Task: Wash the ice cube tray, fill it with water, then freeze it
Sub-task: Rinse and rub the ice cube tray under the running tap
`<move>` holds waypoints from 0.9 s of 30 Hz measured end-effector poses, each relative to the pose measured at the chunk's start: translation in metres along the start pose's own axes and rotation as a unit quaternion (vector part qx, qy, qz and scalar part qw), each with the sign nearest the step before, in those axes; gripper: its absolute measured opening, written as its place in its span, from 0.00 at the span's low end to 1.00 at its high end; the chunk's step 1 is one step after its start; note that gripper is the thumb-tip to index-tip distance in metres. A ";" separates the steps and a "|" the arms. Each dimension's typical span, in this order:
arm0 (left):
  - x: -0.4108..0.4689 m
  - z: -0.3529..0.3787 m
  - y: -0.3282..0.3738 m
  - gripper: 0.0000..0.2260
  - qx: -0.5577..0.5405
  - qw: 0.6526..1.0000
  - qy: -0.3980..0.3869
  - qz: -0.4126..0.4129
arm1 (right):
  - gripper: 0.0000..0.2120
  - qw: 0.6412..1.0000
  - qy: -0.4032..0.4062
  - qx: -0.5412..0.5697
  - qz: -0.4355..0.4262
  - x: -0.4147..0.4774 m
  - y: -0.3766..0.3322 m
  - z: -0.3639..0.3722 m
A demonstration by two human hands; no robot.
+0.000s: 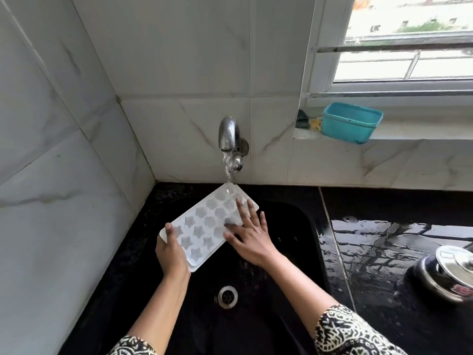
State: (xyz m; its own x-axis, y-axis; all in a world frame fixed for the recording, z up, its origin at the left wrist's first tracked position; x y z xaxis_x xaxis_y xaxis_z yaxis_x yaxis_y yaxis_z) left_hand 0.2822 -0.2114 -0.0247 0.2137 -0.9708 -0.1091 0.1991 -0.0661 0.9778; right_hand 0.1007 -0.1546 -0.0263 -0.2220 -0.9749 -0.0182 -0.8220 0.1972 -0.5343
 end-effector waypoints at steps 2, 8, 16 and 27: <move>0.000 -0.001 0.002 0.11 0.005 1.000 -0.009 0.006 | 0.22 1.000 -0.015 -0.011 0.000 0.001 0.008 -0.006; -0.007 0.008 -0.001 0.11 -0.003 1.000 -0.019 -0.006 | 0.26 0.993 0.069 -0.093 -0.029 0.004 -0.004 -0.016; -0.007 -0.001 -0.012 0.13 0.016 0.999 -0.036 -0.014 | 0.26 0.996 0.002 -0.083 -0.020 -0.006 0.014 -0.015; -0.008 -0.003 -0.010 0.13 0.014 1.000 -0.018 -0.013 | 0.25 0.999 -0.033 -0.022 0.010 -0.011 0.009 -0.002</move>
State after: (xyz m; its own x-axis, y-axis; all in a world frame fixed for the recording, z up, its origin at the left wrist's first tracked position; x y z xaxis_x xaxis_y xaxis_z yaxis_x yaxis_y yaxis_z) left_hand 0.2815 -0.2023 -0.0344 0.1746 -0.9761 -0.1294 0.1773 -0.0981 0.9793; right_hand 0.0949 -0.1416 -0.0297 -0.2038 -0.9753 -0.0848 -0.8402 0.2187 -0.4962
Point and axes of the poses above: each hand's wrist, its own x-axis towards the middle knuckle, its own z-axis out of the palm, y = z × x, the point moved 5 cm from there along x, towards the middle knuckle, and after that the axes turned 6 degrees about z, right-handed, at the moved point
